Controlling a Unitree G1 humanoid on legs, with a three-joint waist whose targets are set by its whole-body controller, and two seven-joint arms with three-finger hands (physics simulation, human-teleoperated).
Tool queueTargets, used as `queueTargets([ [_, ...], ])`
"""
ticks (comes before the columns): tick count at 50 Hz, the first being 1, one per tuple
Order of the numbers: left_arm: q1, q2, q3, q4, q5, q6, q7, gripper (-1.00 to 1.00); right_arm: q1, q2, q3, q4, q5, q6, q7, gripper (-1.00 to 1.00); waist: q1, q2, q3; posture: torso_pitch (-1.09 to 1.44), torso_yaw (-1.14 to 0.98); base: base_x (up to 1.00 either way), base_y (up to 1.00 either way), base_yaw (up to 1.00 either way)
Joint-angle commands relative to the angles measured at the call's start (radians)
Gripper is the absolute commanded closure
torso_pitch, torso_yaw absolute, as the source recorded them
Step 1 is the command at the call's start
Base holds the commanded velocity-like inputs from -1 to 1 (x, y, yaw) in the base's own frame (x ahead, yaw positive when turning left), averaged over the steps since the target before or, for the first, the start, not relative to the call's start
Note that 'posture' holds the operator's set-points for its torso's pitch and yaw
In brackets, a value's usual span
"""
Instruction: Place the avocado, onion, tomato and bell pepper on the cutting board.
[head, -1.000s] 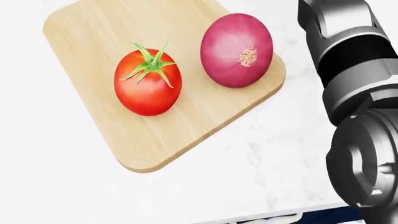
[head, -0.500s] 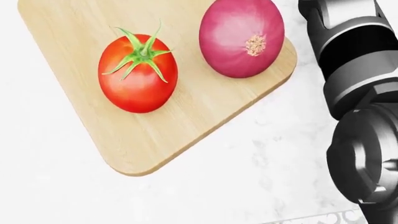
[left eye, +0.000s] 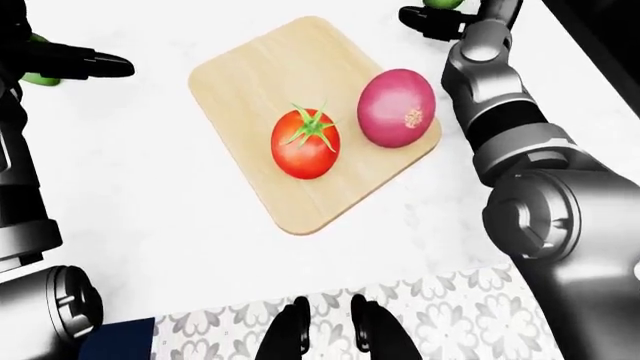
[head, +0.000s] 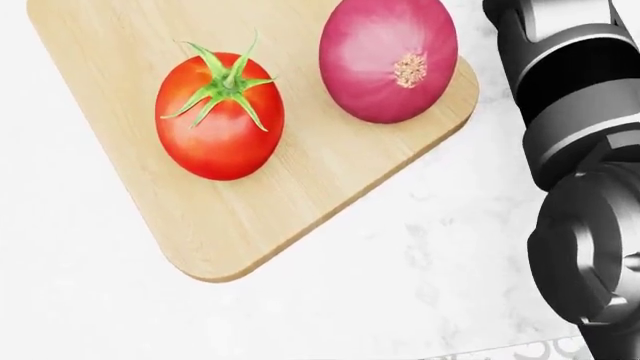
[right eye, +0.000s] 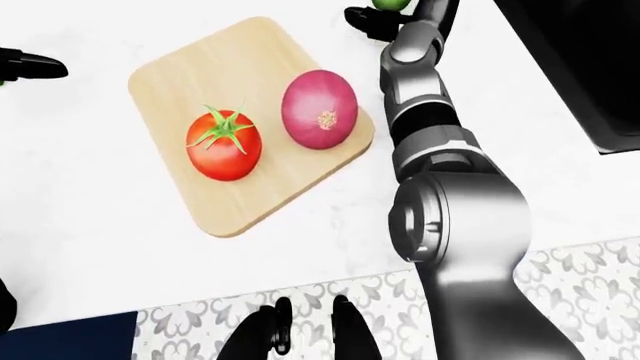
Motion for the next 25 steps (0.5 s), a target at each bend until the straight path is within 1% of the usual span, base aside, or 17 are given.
queueTargets([
  [1,-0.02,0.023,0.015,-0.044,0.0,-0.024,0.006,-1.0,-0.037,-0.012,0.002,-0.028,0.003,-0.015,-0.004,-0.58,0.0,0.004,-0.049,0.69,0.0,0.0,0.0,0.0],
  [3,-0.016,0.025,0.017,-0.05,-0.001,-0.021,0.005,-1.0,-0.042,-0.013,0.003,-0.028,0.004,-0.016,-0.004,-0.53,0.0,0.004,-0.049,0.69,0.0,0.0,0.0,0.0],
  [8,-0.017,0.028,0.018,-0.052,-0.003,-0.018,0.002,-1.0,-0.052,-0.012,0.006,-0.028,0.001,-0.018,0.008,-0.32,-0.001,0.006,-0.047,0.69,0.0,0.0,0.0,0.0],
  [10,-0.014,0.031,0.019,-0.054,-0.003,-0.019,0.002,-1.0,-0.052,-0.013,0.009,-0.028,-0.003,-0.017,0.013,-0.27,-0.001,0.007,-0.047,0.69,0.0,0.0,0.0,0.0],
  [11,-0.012,0.032,0.019,-0.057,-0.004,-0.018,0.0,-1.0,-0.054,-0.013,0.011,-0.028,-0.006,-0.018,0.017,-0.19,-0.001,0.007,-0.046,0.69,0.0,0.0,0.0,0.0],
  [16,-0.016,0.034,0.019,-0.058,-0.005,-0.016,-0.001,-1.0,-0.055,-0.012,0.024,-0.027,-0.028,-0.005,0.041,-0.09,-0.003,0.009,-0.044,0.69,0.0,0.0,0.0,0.0],
  [18,-0.02,0.034,0.017,-0.055,-0.003,-0.018,0.0,-1.0,-0.057,-0.012,0.025,-0.027,-0.033,0.0,0.044,-0.04,-0.003,0.009,-0.043,0.69,0.0,0.0,0.0,0.0],
  [19,-0.022,0.032,0.015,-0.052,-0.002,-0.02,0.001,-1.0,-0.057,-0.012,0.022,-0.027,-0.032,0.001,0.046,0.03,-0.003,0.009,-0.043,0.69,0.0,0.0,0.0,0.0],
  [22,-0.026,0.034,0.015,-0.051,0.0,-0.019,0.001,-1.0,-0.057,-0.011,0.024,-0.027,-0.04,0.002,0.05,0.09,-0.002,0.008,-0.042,0.69,0.0,0.0,0.0,0.0],
  [23,-0.024,0.035,0.016,-0.055,-0.001,-0.017,-0.001,-1.0,-0.057,-0.011,0.025,-0.027,-0.042,0.002,0.051,0.15,-0.002,0.008,-0.042,0.69,0.0,0.0,0.0,0.0],
  [25,-0.019,0.04,0.021,-0.062,-0.002,-0.013,-0.004,-1.0,-0.056,-0.01,0.024,-0.027,-0.044,0.001,0.054,0.18,-0.002,0.008,-0.043,0.69,0.0,0.0,0.0,0.0],
])
